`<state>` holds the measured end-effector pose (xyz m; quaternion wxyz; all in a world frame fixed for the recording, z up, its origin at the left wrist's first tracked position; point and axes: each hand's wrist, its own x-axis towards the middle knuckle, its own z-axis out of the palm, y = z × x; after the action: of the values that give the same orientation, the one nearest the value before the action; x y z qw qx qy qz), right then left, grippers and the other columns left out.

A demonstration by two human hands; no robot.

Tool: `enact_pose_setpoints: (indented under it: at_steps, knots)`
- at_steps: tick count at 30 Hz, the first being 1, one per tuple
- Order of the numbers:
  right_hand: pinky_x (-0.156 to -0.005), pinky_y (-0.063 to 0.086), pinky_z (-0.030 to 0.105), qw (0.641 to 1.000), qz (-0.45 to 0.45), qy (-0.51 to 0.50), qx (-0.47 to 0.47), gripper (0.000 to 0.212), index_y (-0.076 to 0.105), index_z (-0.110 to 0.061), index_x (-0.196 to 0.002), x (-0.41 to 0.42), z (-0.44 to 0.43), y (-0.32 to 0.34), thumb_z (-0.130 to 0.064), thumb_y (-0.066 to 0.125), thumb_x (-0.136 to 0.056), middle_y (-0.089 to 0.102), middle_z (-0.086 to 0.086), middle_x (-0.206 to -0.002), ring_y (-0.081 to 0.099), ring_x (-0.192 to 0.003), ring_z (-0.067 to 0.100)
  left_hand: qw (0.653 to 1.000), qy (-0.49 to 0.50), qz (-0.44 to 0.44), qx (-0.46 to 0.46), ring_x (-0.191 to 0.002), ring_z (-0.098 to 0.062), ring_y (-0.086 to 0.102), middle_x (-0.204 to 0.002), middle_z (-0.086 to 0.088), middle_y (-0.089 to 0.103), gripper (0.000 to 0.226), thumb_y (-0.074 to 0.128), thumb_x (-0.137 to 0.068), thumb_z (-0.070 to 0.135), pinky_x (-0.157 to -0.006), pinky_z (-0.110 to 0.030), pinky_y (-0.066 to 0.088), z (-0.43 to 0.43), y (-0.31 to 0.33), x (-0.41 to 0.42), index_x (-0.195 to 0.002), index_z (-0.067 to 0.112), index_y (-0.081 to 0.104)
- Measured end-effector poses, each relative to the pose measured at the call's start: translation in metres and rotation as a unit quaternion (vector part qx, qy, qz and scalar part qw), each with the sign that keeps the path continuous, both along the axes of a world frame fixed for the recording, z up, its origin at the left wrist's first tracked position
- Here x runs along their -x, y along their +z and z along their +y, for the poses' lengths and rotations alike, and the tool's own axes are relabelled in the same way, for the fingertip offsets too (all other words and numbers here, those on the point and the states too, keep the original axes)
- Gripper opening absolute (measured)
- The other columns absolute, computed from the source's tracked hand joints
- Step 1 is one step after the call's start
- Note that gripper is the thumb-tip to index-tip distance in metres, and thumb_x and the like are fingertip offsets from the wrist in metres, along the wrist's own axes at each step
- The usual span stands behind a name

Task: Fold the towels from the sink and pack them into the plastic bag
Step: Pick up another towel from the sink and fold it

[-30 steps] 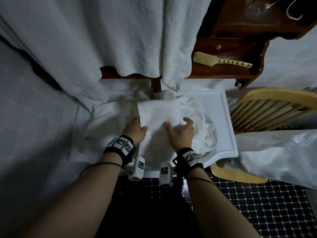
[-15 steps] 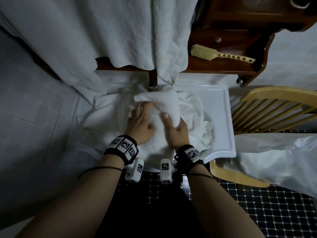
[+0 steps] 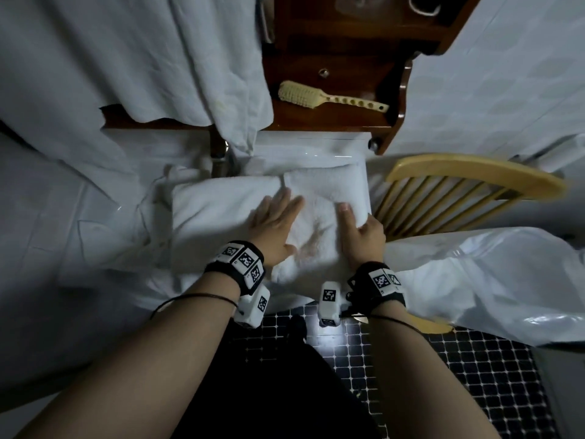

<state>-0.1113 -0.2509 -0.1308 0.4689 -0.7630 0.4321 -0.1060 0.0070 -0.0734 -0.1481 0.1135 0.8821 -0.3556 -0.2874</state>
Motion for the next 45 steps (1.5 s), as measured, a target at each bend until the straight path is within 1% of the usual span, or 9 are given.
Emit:
enact_pose_setpoints:
  at_steps: [5,9,13,19,23,29,36,41,45]
  knots:
    - [-0.099,0.059,0.043,0.992,0.037,0.071,-0.098,0.095,0.050,-0.044,-0.140,0.005,-0.009,-0.025,-0.074,0.090,-0.059,0.071,-0.012,-0.127,0.070,-0.114,0.015,0.997,0.027,0.015,-0.067,-0.157,-0.030,-0.029,-0.168,0.014,-0.034,0.120,0.073,-0.093,0.045,-0.126,-0.066,-0.005,-0.004,-0.016,0.001,-0.152,0.056,-0.031]
    - [-0.113,0.049,0.046,0.976,-0.017,0.203,-0.077,0.118,0.020,-0.055,-0.157,-0.005,0.011,-0.008,-0.046,0.093,-0.066,0.043,-0.019,-0.160,0.051,-0.140,0.016,0.996,0.060,-0.020,-0.069,-0.161,-0.030,-0.015,-0.173,0.007,-0.024,0.122,0.063,-0.088,0.009,-0.128,-0.063,0.006,-0.001,-0.015,0.004,-0.157,0.040,-0.033]
    - [-0.118,0.042,0.046,0.963,-0.061,0.255,-0.062,0.119,0.010,-0.047,-0.164,-0.013,0.029,0.007,-0.028,0.081,-0.070,0.031,-0.016,-0.167,0.043,-0.145,0.016,0.991,0.071,-0.106,-0.038,-0.149,-0.042,0.024,-0.159,-0.015,0.020,0.111,0.074,-0.077,0.014,-0.124,-0.054,0.027,0.011,-0.013,-0.005,-0.163,0.018,0.005]
    - [-0.118,0.024,0.018,0.951,-0.098,0.291,-0.049,0.122,0.001,-0.029,-0.169,-0.032,0.074,0.026,-0.024,0.079,-0.075,0.017,-0.024,-0.167,0.022,-0.144,-0.010,0.992,0.097,0.002,0.077,-0.102,-0.019,0.061,-0.109,0.000,0.066,0.032,0.071,-0.092,0.005,-0.089,-0.021,0.047,0.053,0.008,-0.033,-0.119,0.020,0.060]
    - [-0.130,0.020,0.046,0.937,-0.089,0.339,-0.010,0.125,-0.002,-0.037,-0.167,-0.061,0.124,0.034,-0.038,0.085,-0.078,0.008,-0.007,-0.176,0.007,-0.163,0.022,0.958,0.232,0.099,0.136,-0.083,-0.024,0.068,-0.081,0.002,0.071,0.023,0.060,-0.098,0.012,-0.078,-0.032,0.055,0.105,0.019,-0.056,-0.080,0.026,0.065]
    - [-0.118,0.044,0.046,0.918,-0.015,0.390,-0.069,0.106,0.006,-0.040,-0.167,-0.091,0.180,-0.003,-0.034,0.075,-0.087,-0.026,0.003,-0.172,0.038,-0.152,0.039,0.891,0.413,0.131,0.139,-0.140,-0.029,0.050,-0.154,-0.002,0.052,0.079,0.037,-0.094,0.081,-0.114,-0.041,0.039,0.162,0.032,-0.070,-0.155,0.030,0.043]
    - [-0.107,0.052,0.040,0.966,-0.096,0.234,0.055,0.091,0.037,-0.014,-0.160,-0.092,0.186,-0.024,-0.005,0.074,-0.077,0.032,0.019,-0.159,0.048,-0.137,0.032,0.919,0.345,0.176,0.067,-0.149,-0.033,0.041,-0.165,-0.009,0.037,0.135,0.064,-0.063,0.090,-0.121,-0.048,0.039,0.184,-0.022,-0.082,-0.165,0.018,0.013]
    - [-0.111,0.047,0.046,0.986,0.108,0.123,-0.032,0.108,0.038,-0.016,-0.155,-0.068,0.177,-0.038,-0.065,0.084,-0.071,0.054,0.015,-0.146,0.053,-0.133,0.034,0.884,0.408,0.224,0.053,-0.143,-0.034,0.049,-0.161,-0.009,0.045,0.125,0.072,-0.071,0.082,-0.116,-0.045,0.043,0.185,-0.021,-0.076,-0.160,0.007,0.026]
    - [-0.100,0.057,0.042,0.977,0.089,0.119,-0.156,0.091,0.052,-0.024,-0.135,-0.059,0.173,-0.044,-0.068,0.087,-0.063,0.070,-0.003,-0.118,0.068,-0.111,0.019,0.883,0.407,0.225,0.063,-0.133,-0.030,0.057,-0.149,-0.003,0.056,0.104,0.071,-0.077,0.080,-0.104,-0.037,0.046,0.190,-0.020,-0.075,-0.151,0.012,0.045]
